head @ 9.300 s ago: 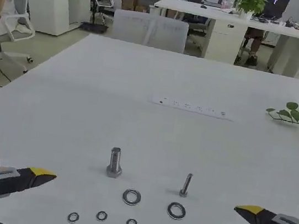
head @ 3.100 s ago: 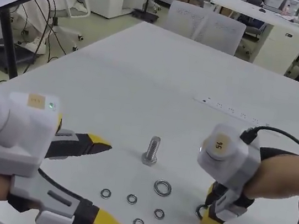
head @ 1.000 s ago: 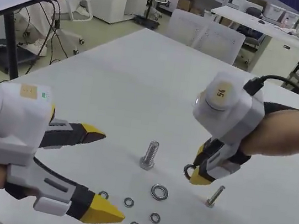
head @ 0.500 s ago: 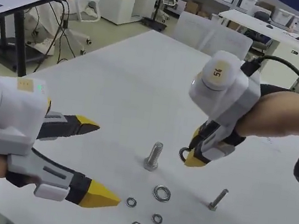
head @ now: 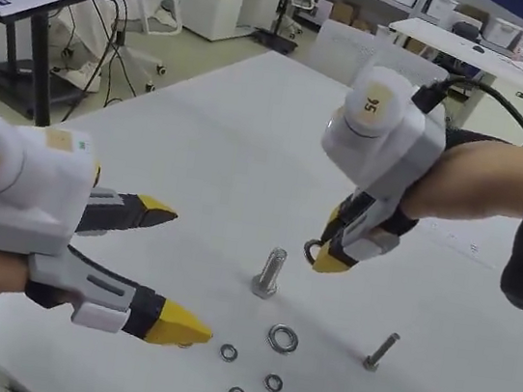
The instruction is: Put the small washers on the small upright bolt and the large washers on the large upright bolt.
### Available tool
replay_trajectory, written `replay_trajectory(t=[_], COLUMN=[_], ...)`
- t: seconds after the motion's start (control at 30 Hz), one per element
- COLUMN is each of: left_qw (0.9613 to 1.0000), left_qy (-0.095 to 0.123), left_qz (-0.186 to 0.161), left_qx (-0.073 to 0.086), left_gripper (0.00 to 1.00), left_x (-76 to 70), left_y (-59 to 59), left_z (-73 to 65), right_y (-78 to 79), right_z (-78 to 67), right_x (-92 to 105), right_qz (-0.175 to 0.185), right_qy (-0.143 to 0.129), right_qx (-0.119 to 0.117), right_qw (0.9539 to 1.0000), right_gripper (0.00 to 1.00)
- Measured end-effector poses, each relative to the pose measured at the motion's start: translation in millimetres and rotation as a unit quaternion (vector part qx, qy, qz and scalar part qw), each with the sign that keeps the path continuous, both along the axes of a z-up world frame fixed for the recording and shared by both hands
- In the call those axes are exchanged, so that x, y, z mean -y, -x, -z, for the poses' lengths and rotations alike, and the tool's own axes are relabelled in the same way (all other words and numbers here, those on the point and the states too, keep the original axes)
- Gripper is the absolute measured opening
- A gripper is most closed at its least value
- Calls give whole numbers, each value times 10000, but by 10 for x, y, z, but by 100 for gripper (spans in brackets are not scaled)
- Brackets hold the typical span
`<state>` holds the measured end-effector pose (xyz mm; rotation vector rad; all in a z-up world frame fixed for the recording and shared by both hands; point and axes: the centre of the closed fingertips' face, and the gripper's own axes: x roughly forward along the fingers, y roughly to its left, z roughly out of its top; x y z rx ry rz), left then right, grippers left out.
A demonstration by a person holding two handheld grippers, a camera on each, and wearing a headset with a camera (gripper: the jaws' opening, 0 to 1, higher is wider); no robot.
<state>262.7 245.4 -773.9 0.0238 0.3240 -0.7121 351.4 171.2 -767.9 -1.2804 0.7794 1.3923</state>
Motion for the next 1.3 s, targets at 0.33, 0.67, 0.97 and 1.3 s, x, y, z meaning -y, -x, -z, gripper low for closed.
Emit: replay_trajectory(t=[0.33,0.67,0.97,1.3], left_qw=[10000,9998,9998,9998], left_qy=[-10,24,29,22], left_qz=[58,147,156,165], left_qx=[-62,-94,-116,-78], left_gripper=[92,92,92,92], left_x=[25,33,15,12], left_y=[-32,-71,-86,-96], left_z=[48,69,77,75], right_y=[-65,-92,-132,-146], right_z=[30,139,230,318], right_x=[-167,-259,-334,-373], right_qz=[-102,-127,-172,-221], right_qy=[15,82,205,339], right_qx=[-42,-173,-265,-319], right_qw=[9999,9997,9993,9987], right_gripper=[24,24,24,24])
